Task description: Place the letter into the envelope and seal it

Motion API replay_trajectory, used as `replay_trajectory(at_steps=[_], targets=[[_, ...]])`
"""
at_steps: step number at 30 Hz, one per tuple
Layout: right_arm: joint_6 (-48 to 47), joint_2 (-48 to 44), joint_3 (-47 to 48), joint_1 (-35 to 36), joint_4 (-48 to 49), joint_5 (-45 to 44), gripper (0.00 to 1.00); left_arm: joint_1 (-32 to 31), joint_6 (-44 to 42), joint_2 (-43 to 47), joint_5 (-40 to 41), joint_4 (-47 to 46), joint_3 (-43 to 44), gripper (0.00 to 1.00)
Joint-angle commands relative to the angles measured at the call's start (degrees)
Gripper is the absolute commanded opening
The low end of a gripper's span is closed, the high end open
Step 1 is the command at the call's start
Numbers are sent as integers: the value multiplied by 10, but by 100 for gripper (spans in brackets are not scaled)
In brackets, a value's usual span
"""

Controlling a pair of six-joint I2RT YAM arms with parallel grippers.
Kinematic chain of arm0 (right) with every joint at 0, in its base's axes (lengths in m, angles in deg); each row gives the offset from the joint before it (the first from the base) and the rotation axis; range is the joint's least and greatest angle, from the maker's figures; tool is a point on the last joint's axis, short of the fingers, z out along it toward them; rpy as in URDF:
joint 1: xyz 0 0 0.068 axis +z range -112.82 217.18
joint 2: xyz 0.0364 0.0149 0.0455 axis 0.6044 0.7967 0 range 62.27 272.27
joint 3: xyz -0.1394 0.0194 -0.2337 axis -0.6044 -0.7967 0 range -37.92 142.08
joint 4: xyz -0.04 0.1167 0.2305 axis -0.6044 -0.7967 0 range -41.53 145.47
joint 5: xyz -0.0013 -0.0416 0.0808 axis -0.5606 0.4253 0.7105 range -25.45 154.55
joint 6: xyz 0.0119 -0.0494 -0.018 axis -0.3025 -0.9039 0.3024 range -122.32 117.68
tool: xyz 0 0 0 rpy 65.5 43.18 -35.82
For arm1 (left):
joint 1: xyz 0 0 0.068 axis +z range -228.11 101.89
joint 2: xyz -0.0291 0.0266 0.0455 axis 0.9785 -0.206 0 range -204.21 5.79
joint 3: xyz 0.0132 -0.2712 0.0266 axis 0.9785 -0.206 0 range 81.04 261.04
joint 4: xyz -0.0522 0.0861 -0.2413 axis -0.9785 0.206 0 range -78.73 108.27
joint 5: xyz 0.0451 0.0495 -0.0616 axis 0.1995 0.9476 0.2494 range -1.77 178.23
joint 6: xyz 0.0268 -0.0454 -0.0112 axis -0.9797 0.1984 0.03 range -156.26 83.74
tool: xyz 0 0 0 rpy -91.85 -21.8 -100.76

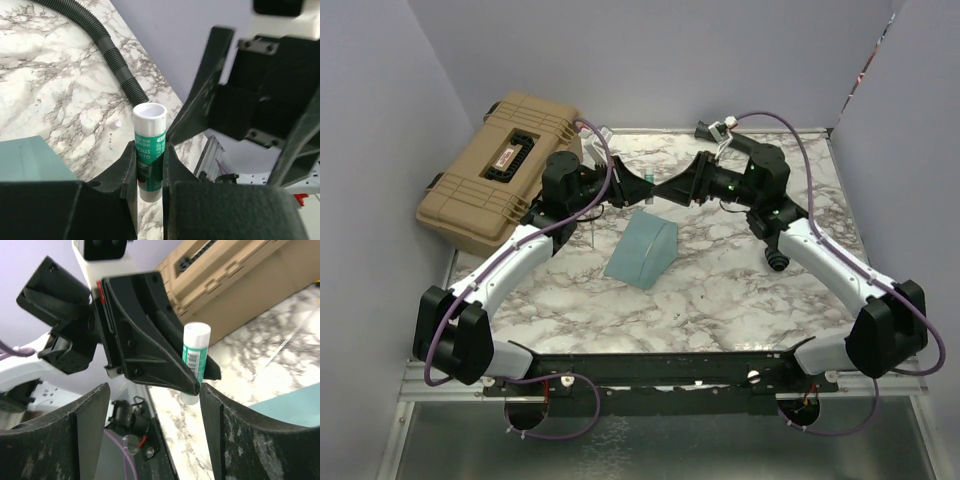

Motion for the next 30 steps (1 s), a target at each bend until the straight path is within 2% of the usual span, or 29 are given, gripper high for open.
replay_trajectory(at_steps=[1, 3, 5, 8, 11, 16, 19, 26, 29, 30], targets=[[-114, -56, 79, 1, -198, -121, 75, 0, -139, 9, -2, 64, 17, 0], [-123, -60, 102, 1, -244, -180, 74, 0, -160, 11, -13, 64, 19, 0], [-133, -42, 133, 1, -266, -194, 70, 0, -170, 6, -33, 64, 23, 0], [-159, 8, 194, 2, -293, -138, 64, 0, -163, -7, -86, 55, 34, 0], [-187, 38, 229, 2, -309, -98, 63, 0, -147, -18, -135, 44, 49, 0], [-197, 64, 282, 4, -381, -143, 62, 1, -143, -8, -110, 45, 47, 0], [-209, 76, 288, 11, -401, -156, 62, 1, -123, -13, -127, 29, 49, 0], [-222, 72, 256, 12, -367, -24, 63, 1, -101, -20, -173, 13, 55, 0], [-223, 68, 249, 12, -368, 9, 60, 0, -97, -23, -187, 12, 57, 0], [-222, 68, 248, 12, -369, 14, 55, 0, -97, -22, -188, 13, 57, 0]])
